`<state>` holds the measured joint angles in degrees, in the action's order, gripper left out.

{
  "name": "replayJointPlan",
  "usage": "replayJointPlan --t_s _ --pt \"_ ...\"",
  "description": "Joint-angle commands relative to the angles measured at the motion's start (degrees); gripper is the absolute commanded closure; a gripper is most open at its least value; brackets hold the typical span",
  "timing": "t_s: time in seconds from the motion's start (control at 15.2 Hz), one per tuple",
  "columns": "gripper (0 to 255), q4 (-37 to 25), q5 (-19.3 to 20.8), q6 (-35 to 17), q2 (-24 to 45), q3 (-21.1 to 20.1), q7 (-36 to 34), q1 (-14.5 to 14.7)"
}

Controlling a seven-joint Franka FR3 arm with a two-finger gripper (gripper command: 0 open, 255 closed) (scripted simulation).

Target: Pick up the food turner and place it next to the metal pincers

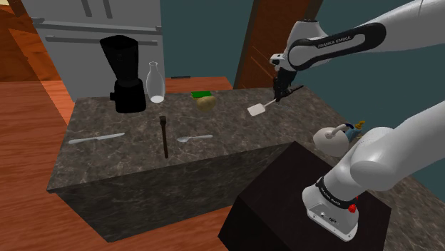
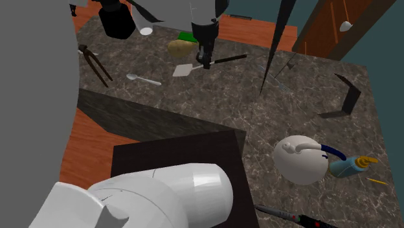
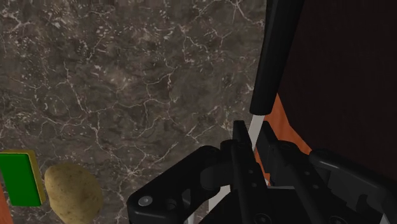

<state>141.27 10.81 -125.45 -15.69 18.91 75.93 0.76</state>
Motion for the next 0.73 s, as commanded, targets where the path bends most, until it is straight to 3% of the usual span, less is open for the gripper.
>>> replayJointPlan --t_s 0.0,0.33,0.66 --pt "255 -1.0 0.0 1.9 -0.9 -0.2 0.0 0.0" --pt "255 -3.2 0.0 5.8 -2.6 -0.7 0.0 0.0" --pt "255 -7.3 -2.7 6.0 2.0 -4.6 -5.6 3.6"
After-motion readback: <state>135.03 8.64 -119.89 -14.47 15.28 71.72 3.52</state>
